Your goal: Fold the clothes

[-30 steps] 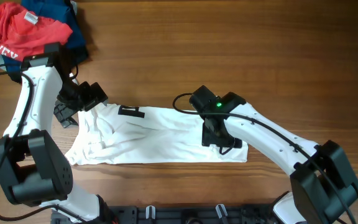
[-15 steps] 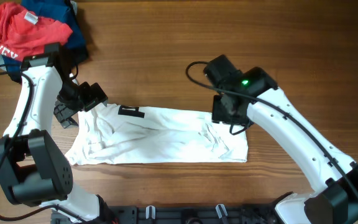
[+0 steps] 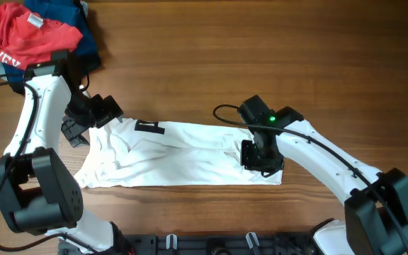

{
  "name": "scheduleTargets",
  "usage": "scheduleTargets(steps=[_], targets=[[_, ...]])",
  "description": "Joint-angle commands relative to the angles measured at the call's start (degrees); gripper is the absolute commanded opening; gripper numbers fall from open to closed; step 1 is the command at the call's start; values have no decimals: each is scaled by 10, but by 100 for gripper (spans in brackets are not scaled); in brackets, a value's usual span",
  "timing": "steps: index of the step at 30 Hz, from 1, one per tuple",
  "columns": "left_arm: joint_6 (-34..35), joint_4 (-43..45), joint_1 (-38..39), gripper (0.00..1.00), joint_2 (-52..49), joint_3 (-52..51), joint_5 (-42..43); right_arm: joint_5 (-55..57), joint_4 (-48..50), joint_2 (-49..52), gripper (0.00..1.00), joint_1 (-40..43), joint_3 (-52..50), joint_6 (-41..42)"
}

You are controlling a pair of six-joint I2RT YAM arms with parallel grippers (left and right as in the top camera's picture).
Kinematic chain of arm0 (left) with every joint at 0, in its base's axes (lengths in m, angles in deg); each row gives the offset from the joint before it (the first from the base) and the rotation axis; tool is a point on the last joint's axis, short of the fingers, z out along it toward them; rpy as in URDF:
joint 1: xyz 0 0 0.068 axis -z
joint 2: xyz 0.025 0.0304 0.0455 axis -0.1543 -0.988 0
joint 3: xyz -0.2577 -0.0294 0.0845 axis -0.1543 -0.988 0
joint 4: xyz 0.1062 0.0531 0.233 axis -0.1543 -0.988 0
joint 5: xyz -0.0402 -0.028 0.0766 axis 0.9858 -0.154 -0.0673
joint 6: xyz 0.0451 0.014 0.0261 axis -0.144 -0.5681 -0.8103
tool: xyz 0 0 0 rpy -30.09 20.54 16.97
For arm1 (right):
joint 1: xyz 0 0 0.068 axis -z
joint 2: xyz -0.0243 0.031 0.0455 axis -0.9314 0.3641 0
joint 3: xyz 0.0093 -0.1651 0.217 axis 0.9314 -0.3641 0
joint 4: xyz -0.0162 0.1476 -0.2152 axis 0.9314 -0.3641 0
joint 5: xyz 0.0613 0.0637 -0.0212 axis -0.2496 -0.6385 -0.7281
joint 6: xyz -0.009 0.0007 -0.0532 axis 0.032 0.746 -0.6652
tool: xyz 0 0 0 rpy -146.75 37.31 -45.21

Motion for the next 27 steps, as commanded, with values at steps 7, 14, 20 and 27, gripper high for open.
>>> scheduleTargets(steps=[7,14,20,27], targets=[[-3,0,3,100,9,-4,7,-198,140,6,22,-8,-48,-31],[-3,0,3,100,9,-4,7,-232,141,-12,9,-7,-19,-42],[-3,-3,3,100,9,-4,7,-61,24,-50,29,51,50,-42],[-3,-4,3,100,9,-4,7,-148,39,-34,9,146,37,-166]])
